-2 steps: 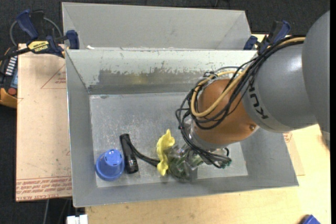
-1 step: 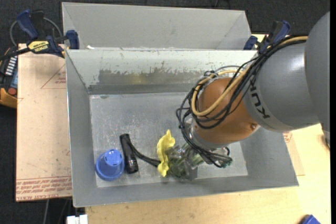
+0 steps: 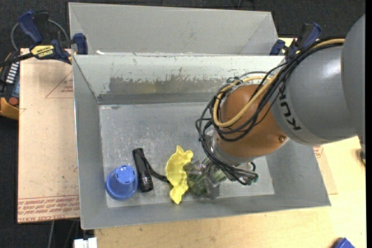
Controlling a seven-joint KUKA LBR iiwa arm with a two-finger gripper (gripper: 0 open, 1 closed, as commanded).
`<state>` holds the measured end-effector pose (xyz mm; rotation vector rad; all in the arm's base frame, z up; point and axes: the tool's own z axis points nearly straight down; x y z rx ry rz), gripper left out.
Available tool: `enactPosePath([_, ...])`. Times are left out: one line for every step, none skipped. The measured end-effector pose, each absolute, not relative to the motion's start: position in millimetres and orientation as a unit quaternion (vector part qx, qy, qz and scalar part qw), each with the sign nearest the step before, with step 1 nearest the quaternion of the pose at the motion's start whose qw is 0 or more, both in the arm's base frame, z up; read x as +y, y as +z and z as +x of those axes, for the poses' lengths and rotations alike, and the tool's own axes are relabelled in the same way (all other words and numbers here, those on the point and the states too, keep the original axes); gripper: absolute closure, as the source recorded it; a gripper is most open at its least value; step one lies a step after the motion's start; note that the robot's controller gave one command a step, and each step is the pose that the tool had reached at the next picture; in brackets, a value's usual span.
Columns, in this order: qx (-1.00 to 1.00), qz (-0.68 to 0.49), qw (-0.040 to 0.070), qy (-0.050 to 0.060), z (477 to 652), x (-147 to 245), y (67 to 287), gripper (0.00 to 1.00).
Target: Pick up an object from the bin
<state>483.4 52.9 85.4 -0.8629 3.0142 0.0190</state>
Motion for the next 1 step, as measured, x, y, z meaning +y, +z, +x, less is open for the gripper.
enactPosePath([0.961,-0.275,0.002,0.007,482.8,53.0,89.9,1.00])
